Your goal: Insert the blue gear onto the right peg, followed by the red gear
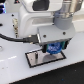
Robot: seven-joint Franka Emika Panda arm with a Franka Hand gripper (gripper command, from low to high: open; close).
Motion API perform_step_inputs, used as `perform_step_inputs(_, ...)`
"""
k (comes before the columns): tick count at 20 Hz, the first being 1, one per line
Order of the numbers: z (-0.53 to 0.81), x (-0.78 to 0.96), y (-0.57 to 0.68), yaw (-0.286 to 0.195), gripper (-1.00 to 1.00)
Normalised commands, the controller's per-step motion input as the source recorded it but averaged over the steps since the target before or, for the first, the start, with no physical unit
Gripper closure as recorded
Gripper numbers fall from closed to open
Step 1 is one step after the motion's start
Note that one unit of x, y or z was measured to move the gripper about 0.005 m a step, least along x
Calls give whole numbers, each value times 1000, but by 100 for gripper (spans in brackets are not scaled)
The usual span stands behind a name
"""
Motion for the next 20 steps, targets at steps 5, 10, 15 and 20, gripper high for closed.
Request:
perform_step_inputs(5,-106,119,-118,0,100)
perform_step_inputs(10,189,314,-31,0,100)
perform_step_inputs(15,322,250,-33,0,100)
perform_step_inputs(20,28,85,-39,0,100)
